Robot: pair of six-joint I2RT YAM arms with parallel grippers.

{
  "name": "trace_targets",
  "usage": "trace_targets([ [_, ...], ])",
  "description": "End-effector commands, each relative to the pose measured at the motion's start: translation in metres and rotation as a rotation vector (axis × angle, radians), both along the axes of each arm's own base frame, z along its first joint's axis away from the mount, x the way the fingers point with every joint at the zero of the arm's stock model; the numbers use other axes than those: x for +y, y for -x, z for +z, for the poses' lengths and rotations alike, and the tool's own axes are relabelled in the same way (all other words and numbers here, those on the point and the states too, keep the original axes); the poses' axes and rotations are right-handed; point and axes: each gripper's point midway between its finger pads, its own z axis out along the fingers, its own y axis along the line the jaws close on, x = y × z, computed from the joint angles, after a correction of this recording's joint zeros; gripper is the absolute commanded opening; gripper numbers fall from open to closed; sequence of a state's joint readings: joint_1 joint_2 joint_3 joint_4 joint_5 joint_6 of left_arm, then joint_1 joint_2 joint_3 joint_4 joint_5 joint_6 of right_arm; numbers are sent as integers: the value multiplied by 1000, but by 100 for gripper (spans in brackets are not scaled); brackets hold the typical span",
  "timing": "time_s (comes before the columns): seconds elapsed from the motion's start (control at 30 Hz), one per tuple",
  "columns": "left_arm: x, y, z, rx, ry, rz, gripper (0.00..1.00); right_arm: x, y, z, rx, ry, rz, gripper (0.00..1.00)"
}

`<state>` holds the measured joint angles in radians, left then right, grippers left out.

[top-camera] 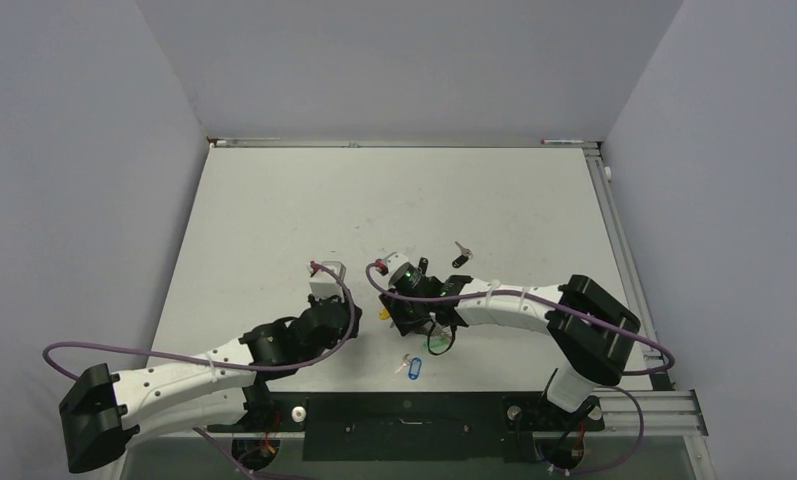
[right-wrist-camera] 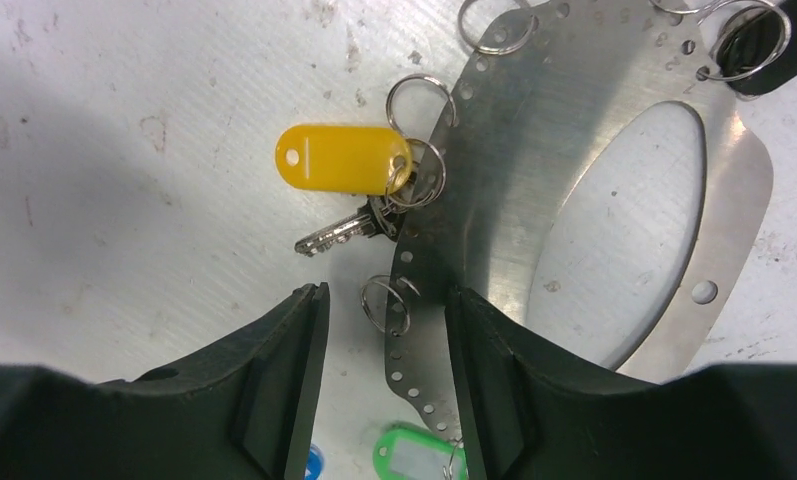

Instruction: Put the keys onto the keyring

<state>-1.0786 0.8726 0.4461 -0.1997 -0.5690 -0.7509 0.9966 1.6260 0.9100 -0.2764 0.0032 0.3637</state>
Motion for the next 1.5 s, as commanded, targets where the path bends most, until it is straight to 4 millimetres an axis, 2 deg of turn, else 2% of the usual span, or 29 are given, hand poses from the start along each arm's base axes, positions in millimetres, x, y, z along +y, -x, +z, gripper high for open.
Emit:
trace_targets([
  [0.0,7,-2,3,-17,-5,15,21,3,-1,6,-42,63,34,47],
  [0.2,8,-1,0,-14,-7,16,21,5,11,-5,-21,101,66,39],
  [0.33,10,-1,-1,-13,-6,16,21,1,11,-14,-24,134,67,26],
  [0.5,13,0,-2,-16,-6,23,21,-4,11,-22,-26,159,70,6],
  [0.6,15,0,-2,-19,-1,27,21,2,13,-18,-31,118,98,5],
  [0.73,15,1,-1,-24,5,21,21,17,15,2,-50,-37,138,5],
  [0.83,10,3,3,-38,24,-20,21,27,15,32,-64,-254,156,5],
  [0.87,5,4,5,-45,40,-47,21,30,13,48,-83,-338,158,5],
  [1.0,-10,12,14,-88,119,-156,23,22,8,73,-121,-508,137,5],
  [1.17,-29,26,30,-174,247,-302,27,10,5,95,-186,-613,102,5],
  [1.33,-39,36,49,-266,424,-375,41,6,3,120,-239,-711,80,5],
  [1.4,-39,37,55,-286,488,-370,49,6,2,124,-243,-731,70,5],
  [1.47,-38,36,57,-285,527,-362,53,6,1,123,-239,-739,63,5],
])
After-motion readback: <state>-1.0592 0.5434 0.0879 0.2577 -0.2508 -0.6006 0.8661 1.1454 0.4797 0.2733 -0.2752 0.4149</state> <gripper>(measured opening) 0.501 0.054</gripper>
